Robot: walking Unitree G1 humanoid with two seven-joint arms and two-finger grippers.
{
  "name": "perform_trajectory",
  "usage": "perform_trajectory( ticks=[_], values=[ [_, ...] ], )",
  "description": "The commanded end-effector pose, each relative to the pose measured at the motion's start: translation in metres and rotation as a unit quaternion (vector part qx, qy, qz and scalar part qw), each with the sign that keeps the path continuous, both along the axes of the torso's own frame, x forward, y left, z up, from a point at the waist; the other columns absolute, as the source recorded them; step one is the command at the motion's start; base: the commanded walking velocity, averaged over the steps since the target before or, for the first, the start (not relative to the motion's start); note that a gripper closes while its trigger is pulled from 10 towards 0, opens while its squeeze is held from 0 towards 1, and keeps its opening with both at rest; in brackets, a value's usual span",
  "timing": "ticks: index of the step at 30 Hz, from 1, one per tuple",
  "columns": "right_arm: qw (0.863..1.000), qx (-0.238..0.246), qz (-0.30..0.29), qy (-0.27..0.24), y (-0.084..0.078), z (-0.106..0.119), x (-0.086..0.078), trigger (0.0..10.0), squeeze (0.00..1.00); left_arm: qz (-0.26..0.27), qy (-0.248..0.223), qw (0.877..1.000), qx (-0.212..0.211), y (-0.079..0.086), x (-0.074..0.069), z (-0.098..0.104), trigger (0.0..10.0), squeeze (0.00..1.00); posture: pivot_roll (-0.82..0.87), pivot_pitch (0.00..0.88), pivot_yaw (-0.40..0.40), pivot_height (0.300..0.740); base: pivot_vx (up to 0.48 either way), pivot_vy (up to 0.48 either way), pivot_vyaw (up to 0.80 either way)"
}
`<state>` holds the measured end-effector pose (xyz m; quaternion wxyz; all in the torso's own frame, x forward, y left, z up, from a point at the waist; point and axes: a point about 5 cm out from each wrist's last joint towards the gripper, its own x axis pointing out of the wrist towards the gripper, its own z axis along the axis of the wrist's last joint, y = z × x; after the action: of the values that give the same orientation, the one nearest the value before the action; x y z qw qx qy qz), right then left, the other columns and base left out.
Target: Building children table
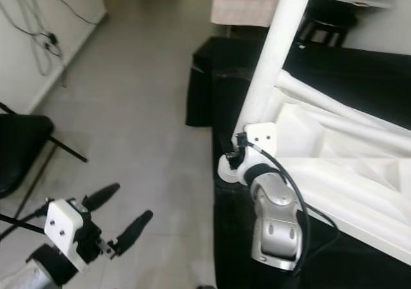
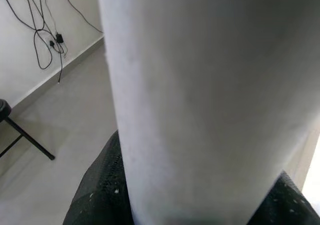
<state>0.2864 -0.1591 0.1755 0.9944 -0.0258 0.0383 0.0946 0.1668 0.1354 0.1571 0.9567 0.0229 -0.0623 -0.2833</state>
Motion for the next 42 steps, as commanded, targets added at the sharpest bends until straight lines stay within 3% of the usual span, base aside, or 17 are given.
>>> perform_trajectory(
  ticks=[1, 2, 3, 6, 7, 8, 11, 18, 24, 25, 26, 33, 37, 38, 39, 40, 42],
  values=[
    [0.991, -0.026, -0.056, 0.115, -0.018, -0.037, -0.006, 0.0, 0.00, -0.001, 0.023, 1.000, 0.005, 0.001, -0.002, -0.008, 10.0, 0.00, -0.06, 0.171, -0.110, 0.740, 0.000, 0.000, 0.00],
    [0.992, -0.025, -0.053, 0.110, -0.016, -0.035, -0.002, 0.0, 0.00, 0.002, 0.021, 1.000, 0.004, 0.001, -0.001, -0.008, 10.0, 0.00, -0.07, 0.163, -0.117, 0.740, 0.000, 0.000, 0.00],
    [0.993, -0.026, -0.051, 0.103, -0.011, -0.030, 0.004, 4.5, 0.00, 0.006, 0.020, 1.000, 0.003, 0.001, 0.000, -0.009, 10.0, 0.00, -0.08, 0.152, -0.121, 0.740, 0.000, 0.000, 0.00],
    [0.993, -0.026, -0.051, 0.103, -0.011, -0.030, 0.004, 4.5, 0.00, 0.006, 0.020, 1.000, 0.003, 0.001, 0.000, -0.009, 10.0, 0.00, -0.08, 0.152, -0.121, 0.740, 0.000, 0.000, 0.00],
    [0.994, -0.028, -0.048, 0.096, -0.008, -0.026, 0.011, 10.0, 0.00, 0.007, 0.020, 1.000, 0.002, 0.001, 0.001, -0.009, 10.0, 0.00, -0.09, 0.148, -0.124, 0.740, 0.000, 0.000, 0.00],
    [0.995, -0.028, -0.056, 0.083, -0.006, -0.017, 0.019, 10.0, 0.86, 0.008, 0.019, 1.000, 0.001, 0.001, 0.002, -0.009, 10.0, 0.00, -0.09, 0.144, -0.119, 0.740, 0.000, 0.000, 0.00],
    [0.995, -0.030, -0.064, 0.077, -0.005, -0.010, 0.022, 10.0, 1.00, 0.007, 0.019, 1.000, 0.000, 0.000, 0.002, -0.009, 10.0, 0.00, -0.09, 0.143, -0.120, 0.740, 0.000, 0.000, 0.00],
    [0.998, -0.015, -0.049, 0.048, 0.004, 0.006, 0.036, 10.0, 1.00, 0.005, 0.020, 1.000, -0.002, 0.000, 0.002, -0.009, 10.0, 0.00, -0.09, 0.142, -0.120, 0.740, 0.000, 0.000, 0.00],
    [0.987, 0.029, 0.161, -0.008, 0.050, 0.022, 0.049, 10.0, 1.00, 0.003, 0.021, 1.000, -0.002, 0.000, 0.002, -0.010, 10.0, 0.00, -0.07, 0.139, -0.113, 0.740, 0.000, 0.000, 0.00],
    [0.974, 0.030, 0.223, -0.014, 0.059, 0.025, 0.050, 10.0, 0.13, 0.003, 0.021, 1.000, -0.001, -0.001, 0.002, -0.010, 10.0, 0.00, -0.07, 0.139, -0.112, 0.740, 0.000, 0.000, 0.00],
    [0.962, 0.028, 0.272, -0.017, 0.064, 0.028, 0.050, 10.0, 0.00, 0.003, 0.020, 1.000, -0.002, -0.001, 0.002, -0.010, 10.0, 0.00, -0.07, 0.139, -0.112, 0.740, 0.000, 0.000, 0.00],
    [0.872, -0.016, 0.489, 0.003, 0.080, 0.023, 0.051, 10.0, 0.00, 0.002, 0.020, 1.000, -0.002, -0.001, 0.003, -0.009, 10.0, 0.00, -0.04, 0.136, -0.097, 0.740, 0.000, 0.000, 0.00],
    [0.854, -0.016, 0.519, 0.003, 0.087, 0.024, 0.054, 10.0, 0.00, 0.001, 0.020, 1.000, -0.002, -0.001, 0.002, -0.009, 10.0, 0.00, -0.03, 0.135, -0.092, 0.740, 0.000, 0.000, 0.00],
    [0.844, -0.013, 0.536, -0.001, 0.093, 0.026, 0.057, 3.3, 0.00, 0.000, 0.021, 1.000, -0.001, -0.001, 0.002, -0.010, 10.0, 0.00, -0.02, 0.134, -0.090, 0.740, 0.000, 0.000, 0.00],
    [0.844, -0.013, 0.536, -0.001, 0.093, 0.026, 0.057, 3.3, 0.00, 0.000, 0.021, 1.000, -0.001, -0.001, 0.002, -0.010, 10.0, 0.00, -0.02, 0.134, -0.090, 0.740, 0.000, 0.000, 0.00],
    [0.834, -0.007, 0.551, 0.000, 0.097, 0.028, 0.059, 0.0, 0.00, -0.001, 0.021, 1.000, 0.000, -0.002, 0.001, -0.010, 10.0, 0.00, -0.01, 0.134, -0.093, 0.740, 0.000, 0.000, 0.00],
    [0.825, -0.004, 0.565, 0.000, 0.100, 0.029, 0.060, 0.0, 0.00, -0.001, 0.022, 1.000, 0.000, -0.002, 0.000, -0.010, 10.0, 0.00, -0.01, 0.137, -0.095, 0.740, 0.000, 0.000, 0.00]
  ],
)
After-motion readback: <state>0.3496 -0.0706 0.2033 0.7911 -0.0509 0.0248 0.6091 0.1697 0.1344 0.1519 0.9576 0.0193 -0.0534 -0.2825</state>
